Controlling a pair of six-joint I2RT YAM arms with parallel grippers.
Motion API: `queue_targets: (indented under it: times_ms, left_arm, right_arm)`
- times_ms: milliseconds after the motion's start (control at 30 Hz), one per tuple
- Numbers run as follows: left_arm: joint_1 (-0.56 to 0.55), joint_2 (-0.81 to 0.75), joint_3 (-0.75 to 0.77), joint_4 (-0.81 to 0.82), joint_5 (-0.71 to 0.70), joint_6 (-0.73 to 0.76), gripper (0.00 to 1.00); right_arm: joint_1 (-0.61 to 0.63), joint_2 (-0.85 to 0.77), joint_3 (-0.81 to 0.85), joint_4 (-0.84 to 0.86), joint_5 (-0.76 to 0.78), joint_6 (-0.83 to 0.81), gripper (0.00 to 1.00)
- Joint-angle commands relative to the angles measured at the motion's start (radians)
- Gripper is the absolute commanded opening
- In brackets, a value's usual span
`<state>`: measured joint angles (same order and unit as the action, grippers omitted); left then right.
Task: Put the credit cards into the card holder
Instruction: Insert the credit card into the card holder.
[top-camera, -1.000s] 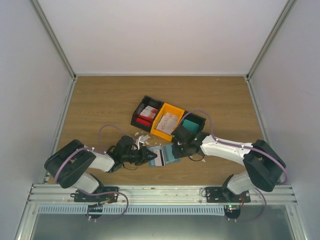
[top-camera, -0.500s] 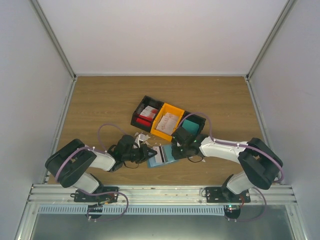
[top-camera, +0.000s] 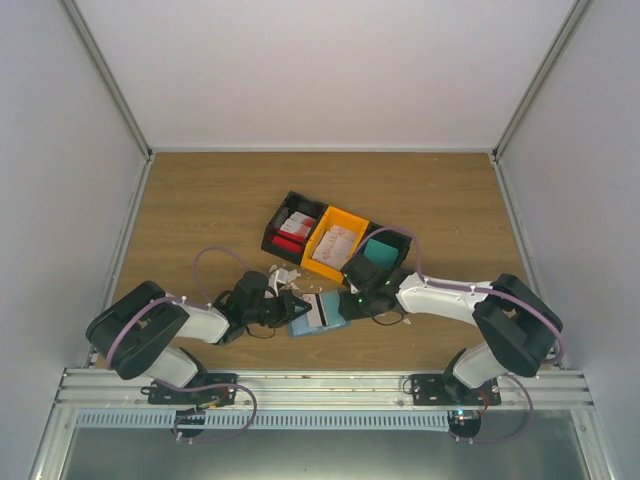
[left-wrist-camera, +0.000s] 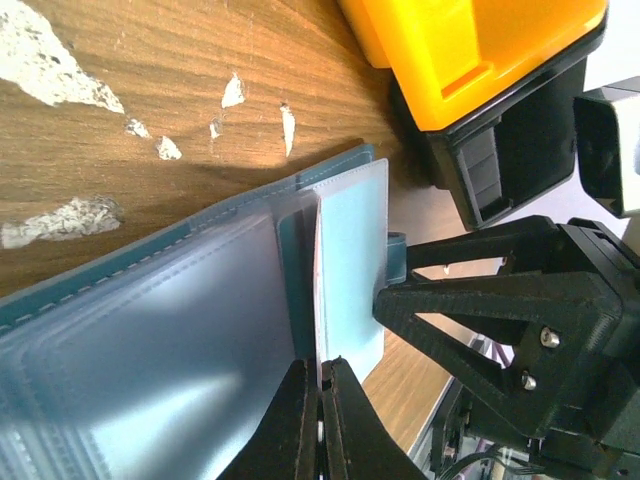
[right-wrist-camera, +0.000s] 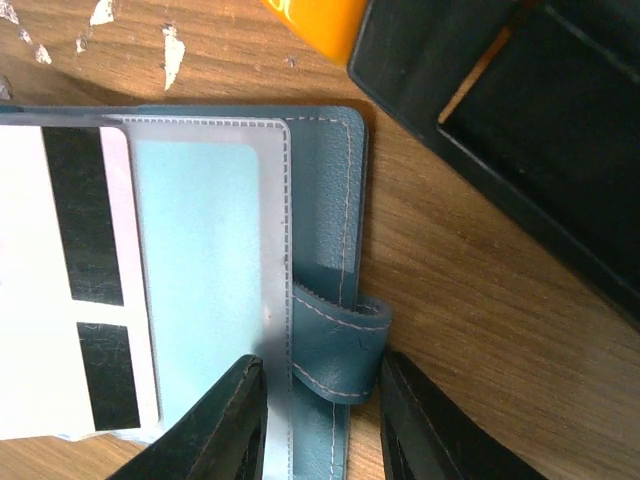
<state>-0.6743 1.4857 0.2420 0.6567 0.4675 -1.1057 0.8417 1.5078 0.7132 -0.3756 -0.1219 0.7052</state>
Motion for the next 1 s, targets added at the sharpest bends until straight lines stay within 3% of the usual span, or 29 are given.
queue_targets:
  times_ms: [0,267,600,967]
  left_arm:
    - [-0.008,-0.076,-0.018,-0.052,-0.066,0.046,0.00]
    - [-0.005,-0.165,-0.064,-0.129,-0.087,0.072,0.00]
    - [-0.005,-0.002,-0.069,0.038,-0.049,0.002,0.00]
    - [-0.005,0.014,-0.074,0.053,-0.083,-0.020,0.00]
  right_arm:
    - [0.016,0.071,-0.034,-0.086,-0.009,0.024,0.32]
    - [0.023,0.095,-0.027,-0.103,0.005,0.005,0.33]
    - [0.029,0.115,-0.029,-0.091,-0.002,0.011,0.32]
    - [0.044,0.123,-0.043,-0.071,-0.014,0.029,0.31]
